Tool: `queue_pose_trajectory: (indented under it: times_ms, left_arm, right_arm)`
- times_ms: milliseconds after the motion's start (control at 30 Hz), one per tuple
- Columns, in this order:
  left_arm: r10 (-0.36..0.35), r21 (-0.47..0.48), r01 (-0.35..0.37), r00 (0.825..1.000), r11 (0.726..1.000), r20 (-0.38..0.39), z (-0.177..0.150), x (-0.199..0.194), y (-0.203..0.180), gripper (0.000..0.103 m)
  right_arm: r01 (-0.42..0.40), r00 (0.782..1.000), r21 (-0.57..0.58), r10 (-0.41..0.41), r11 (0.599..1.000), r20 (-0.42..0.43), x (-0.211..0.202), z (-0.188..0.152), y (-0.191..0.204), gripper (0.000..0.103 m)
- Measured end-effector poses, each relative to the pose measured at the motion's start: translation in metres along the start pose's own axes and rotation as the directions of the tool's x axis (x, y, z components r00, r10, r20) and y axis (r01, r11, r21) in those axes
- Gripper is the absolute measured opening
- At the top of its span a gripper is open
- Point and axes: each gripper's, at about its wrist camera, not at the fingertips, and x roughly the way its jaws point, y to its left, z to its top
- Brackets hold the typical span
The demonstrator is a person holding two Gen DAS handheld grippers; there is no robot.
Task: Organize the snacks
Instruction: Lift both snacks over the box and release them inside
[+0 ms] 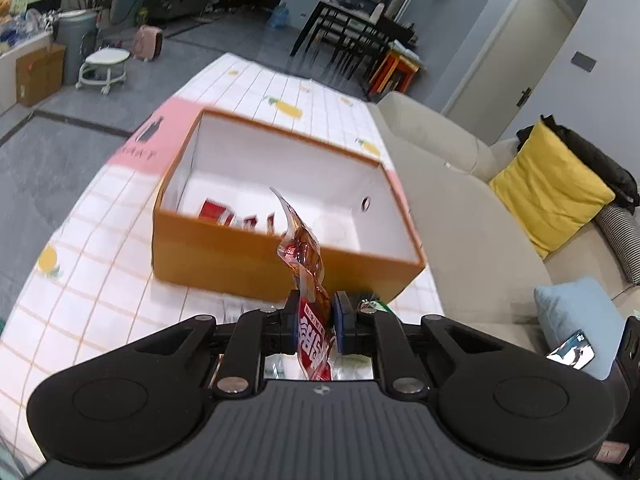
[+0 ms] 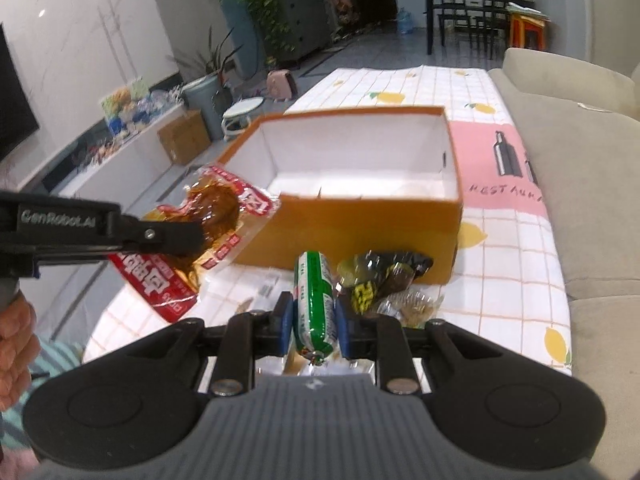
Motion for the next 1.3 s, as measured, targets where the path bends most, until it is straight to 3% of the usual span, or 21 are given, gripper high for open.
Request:
queue_pose_trajectory:
  times_ms: [300,567,900,1300]
  left_arm:
    - [-0.034,0.064,0.03,0.997,0.998,0.063,0.044,0.006,-0.022,0.017]
    - [-0.031,0.104,0.026,0.998,0.994,0.049,0.078,0.035,-0.031,0.017]
    - [0.041,0.128,-0.037,0.999,0.991,-0.029,0.097,0.09,-0.023,0.017]
    - [0.092,0.1,-0.076,0.982,0.992,-0.166,0.09,0.151,-0.005,0.017]
  right_arm:
    - [0.017,0.997,0.075,-0.022,0.997,0.067,-0.002,0.056,-0.017,0.019]
    - [0.055,0.996,0.087,-0.06,0.995,0.065,0.029,0.102,-0.022,0.019]
    - [0.142,0.989,0.029,-0.14,0.99,-0.055,0.098,0.125,-0.027,0.019]
    - [0.176,0.962,-0.061,-0.185,0.983,-0.2,0.163,0.121,-0.032,0.019]
